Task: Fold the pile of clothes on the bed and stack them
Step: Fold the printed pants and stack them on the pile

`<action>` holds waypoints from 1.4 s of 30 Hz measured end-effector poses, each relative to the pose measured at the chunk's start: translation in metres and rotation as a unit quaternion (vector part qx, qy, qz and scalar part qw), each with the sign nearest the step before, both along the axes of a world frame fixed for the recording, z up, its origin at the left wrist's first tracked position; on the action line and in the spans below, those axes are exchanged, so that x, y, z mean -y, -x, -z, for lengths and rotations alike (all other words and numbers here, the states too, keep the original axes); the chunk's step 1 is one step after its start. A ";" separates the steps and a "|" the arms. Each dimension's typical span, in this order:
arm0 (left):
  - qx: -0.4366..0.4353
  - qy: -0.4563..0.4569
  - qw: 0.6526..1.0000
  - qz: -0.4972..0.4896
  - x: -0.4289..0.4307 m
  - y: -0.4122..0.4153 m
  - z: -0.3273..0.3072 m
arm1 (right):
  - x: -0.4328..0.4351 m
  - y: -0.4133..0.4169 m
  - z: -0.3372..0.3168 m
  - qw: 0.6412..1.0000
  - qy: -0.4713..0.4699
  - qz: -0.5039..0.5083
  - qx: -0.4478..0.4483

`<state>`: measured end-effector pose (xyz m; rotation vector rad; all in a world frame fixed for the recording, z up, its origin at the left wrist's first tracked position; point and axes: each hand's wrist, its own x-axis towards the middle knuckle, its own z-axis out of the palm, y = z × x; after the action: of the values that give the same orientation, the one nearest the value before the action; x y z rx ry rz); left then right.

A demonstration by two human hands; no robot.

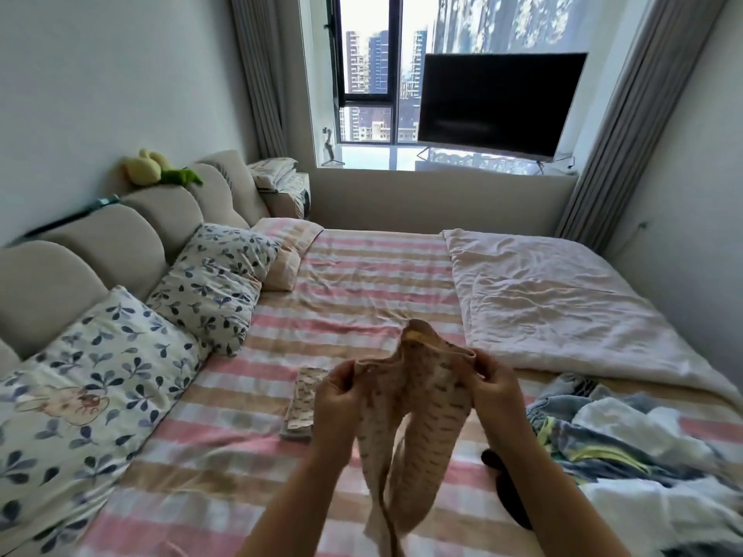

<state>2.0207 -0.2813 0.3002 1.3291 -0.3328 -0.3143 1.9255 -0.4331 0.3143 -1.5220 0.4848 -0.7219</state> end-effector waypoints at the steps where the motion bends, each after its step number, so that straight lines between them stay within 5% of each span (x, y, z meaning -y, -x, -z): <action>1: -0.008 0.005 1.000 -0.012 -0.005 -0.007 -0.006 | 0.005 0.003 -0.004 1.000 0.001 0.009 0.001; 9: -0.007 0.007 0.999 0.030 -0.029 -0.051 -0.044 | 0.029 0.015 -0.025 0.999 -0.035 -0.027 0.031; 17: 0.071 -0.084 0.988 0.112 -0.039 -0.066 -0.054 | 0.042 0.020 -0.020 0.992 -0.100 -0.068 0.026; 21: 0.204 -0.201 0.943 0.171 -0.041 -0.067 -0.056 | 0.045 0.027 -0.019 0.996 0.002 -0.088 -0.030; 33: 0.294 -0.311 0.875 0.228 -0.041 -0.077 -0.050 | 0.063 0.039 -0.019 0.952 0.247 -0.063 -0.167; 38: 0.161 -0.225 0.940 0.201 -0.039 -0.070 -0.044 | 0.062 0.040 -0.021 0.978 0.158 -0.055 -0.123; 42: 0.025 -0.153 0.985 0.076 -0.016 -0.044 -0.037 | 0.040 0.029 -0.017 0.995 0.067 -0.001 -0.076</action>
<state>2.0644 -0.2650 0.3372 1.6191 -0.4417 -0.4753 1.8964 -0.4730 0.3309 -1.7107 0.5591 -0.6498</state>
